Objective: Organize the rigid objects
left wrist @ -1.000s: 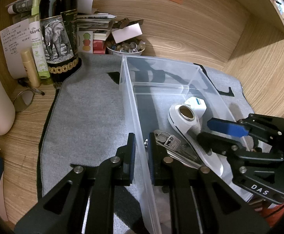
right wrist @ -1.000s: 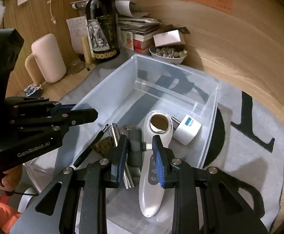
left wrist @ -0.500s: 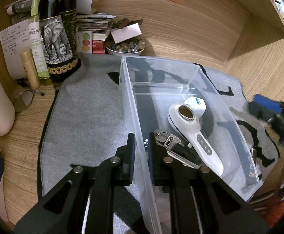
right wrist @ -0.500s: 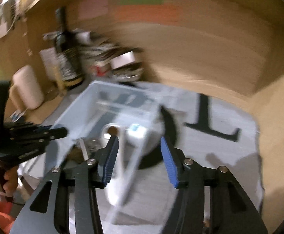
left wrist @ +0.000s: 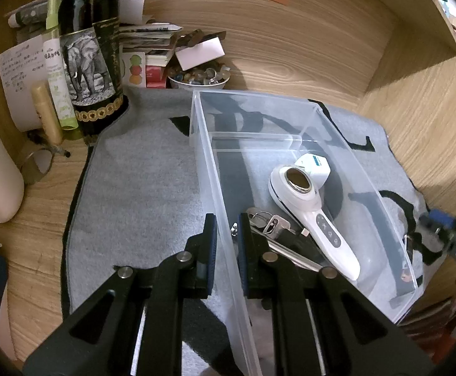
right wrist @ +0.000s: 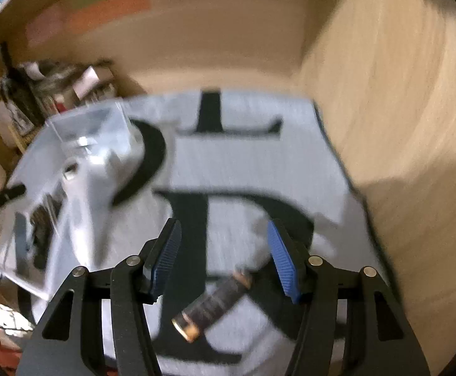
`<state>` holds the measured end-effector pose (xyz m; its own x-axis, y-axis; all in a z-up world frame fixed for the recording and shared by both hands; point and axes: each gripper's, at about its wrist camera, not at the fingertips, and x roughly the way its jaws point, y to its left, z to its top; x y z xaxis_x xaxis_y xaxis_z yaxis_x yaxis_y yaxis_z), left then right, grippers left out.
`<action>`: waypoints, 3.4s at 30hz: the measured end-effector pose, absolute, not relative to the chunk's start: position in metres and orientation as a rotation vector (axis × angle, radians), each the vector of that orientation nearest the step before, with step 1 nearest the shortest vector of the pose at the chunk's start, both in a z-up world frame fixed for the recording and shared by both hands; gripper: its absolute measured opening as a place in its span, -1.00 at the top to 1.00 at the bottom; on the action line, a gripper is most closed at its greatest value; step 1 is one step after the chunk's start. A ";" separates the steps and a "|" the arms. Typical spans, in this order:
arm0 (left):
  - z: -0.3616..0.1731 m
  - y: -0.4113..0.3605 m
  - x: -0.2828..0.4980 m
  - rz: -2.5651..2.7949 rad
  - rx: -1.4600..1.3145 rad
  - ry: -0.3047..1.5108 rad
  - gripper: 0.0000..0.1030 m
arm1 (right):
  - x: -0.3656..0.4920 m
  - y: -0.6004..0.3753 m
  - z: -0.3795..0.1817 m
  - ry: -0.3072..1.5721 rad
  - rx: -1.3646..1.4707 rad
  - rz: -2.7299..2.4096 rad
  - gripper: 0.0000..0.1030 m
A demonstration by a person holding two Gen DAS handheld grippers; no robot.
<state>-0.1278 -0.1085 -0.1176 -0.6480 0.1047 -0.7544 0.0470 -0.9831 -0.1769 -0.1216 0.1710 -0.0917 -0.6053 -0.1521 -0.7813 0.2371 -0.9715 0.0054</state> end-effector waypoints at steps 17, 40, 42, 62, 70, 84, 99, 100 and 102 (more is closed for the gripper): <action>-0.119 -0.110 -0.127 2.813 -1.299 -0.278 0.77 | -0.116 0.152 -0.134 0.181 1.359 -2.557 0.59; -0.120 -0.111 -0.125 2.810 -1.293 -0.292 0.77 | -0.137 0.045 -0.042 0.265 0.852 -2.379 0.59; -0.120 -0.111 -0.125 2.810 -1.293 -0.291 0.77 | -0.138 0.035 -0.044 0.275 0.861 -2.334 0.59; -0.120 -0.113 -0.124 2.805 -1.303 -0.294 0.77 | -0.135 -0.009 -0.087 0.470 1.006 -2.114 0.59; -0.117 -0.111 -0.123 2.818 -1.326 -0.277 0.77 | -0.130 0.003 -0.071 0.401 0.947 -2.145 0.21; -0.047 -0.077 -0.076 2.996 -0.989 -0.145 -0.35 | -0.089 0.082 -0.015 0.227 0.665 -2.377 -0.81; 0.001 -0.051 -0.009 3.176 -0.582 -0.129 -0.97 | -0.042 0.137 0.014 0.116 0.457 -2.499 -1.00; 0.002 -0.049 -0.006 3.175 -0.571 -0.125 -0.97 | -0.040 0.138 0.015 0.114 0.449 -2.502 -1.00; 0.004 -0.047 -0.003 3.176 -0.549 -0.116 -0.97 | -0.037 0.138 0.017 0.113 0.432 -2.511 -1.00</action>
